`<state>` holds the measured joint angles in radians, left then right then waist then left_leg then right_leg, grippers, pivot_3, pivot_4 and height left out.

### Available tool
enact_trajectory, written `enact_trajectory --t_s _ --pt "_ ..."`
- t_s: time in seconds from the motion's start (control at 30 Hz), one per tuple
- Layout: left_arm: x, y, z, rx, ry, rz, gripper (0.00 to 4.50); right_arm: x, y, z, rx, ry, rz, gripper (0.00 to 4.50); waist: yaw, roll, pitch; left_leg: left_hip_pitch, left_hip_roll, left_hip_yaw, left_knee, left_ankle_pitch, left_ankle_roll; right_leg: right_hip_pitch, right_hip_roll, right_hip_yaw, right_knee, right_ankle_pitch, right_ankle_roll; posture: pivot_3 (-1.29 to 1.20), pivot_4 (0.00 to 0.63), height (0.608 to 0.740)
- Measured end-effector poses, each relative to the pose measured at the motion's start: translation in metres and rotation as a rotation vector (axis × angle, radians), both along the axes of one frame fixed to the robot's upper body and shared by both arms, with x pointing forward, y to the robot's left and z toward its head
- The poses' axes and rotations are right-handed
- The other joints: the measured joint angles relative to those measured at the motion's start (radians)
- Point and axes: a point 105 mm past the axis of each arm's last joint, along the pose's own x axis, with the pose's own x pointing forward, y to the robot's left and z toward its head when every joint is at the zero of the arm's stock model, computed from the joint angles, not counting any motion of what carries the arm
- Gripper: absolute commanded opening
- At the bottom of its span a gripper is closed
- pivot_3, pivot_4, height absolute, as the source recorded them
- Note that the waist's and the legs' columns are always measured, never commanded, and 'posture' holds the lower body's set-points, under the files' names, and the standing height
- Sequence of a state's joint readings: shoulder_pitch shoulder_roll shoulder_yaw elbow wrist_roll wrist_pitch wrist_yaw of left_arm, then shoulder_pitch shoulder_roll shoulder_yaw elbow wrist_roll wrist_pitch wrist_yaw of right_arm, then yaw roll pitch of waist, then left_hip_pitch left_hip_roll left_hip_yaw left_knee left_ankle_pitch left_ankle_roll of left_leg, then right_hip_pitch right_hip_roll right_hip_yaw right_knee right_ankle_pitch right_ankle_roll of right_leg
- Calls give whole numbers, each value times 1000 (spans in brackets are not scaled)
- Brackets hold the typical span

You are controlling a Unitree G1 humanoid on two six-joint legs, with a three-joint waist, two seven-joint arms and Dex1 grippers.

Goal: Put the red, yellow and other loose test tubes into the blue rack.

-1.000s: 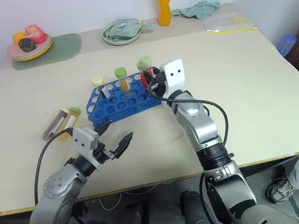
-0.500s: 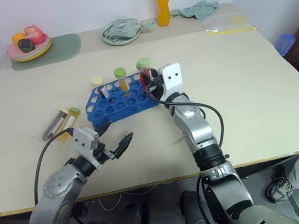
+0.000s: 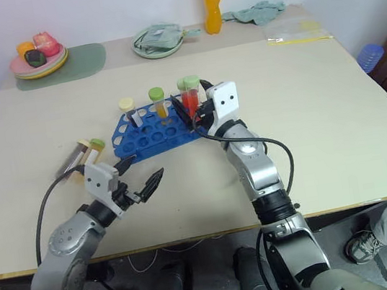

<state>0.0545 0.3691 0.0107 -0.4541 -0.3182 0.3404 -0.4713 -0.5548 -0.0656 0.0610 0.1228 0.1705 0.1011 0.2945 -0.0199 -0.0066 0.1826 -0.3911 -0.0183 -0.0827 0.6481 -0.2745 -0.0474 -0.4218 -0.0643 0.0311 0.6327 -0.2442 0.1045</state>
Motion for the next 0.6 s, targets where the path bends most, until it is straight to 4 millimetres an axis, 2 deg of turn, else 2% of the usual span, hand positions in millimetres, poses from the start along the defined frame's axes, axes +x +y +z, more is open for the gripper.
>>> enact_trajectory --t_s 0.23,0.33,0.6 --pt "1 4 1 7 -4 10 4500 6 -11 0 15 28 -42 4474 0 0 0 0 0 0 0 0 0 0 0 0 0 0 0 0 150 740" --pt "0 3 1 8 -4 8 4500 13 -14 5 37 39 -47 4474 0 0 0 0 0 0 0 0 0 0 0 0 0 0 0 0 150 740" --pt "-1 3 0 9 0 7 4500 18 -10 16 -14 27 58 4474 0 0 0 0 0 0 0 0 0 0 0 0 0 0 0 0 150 740"
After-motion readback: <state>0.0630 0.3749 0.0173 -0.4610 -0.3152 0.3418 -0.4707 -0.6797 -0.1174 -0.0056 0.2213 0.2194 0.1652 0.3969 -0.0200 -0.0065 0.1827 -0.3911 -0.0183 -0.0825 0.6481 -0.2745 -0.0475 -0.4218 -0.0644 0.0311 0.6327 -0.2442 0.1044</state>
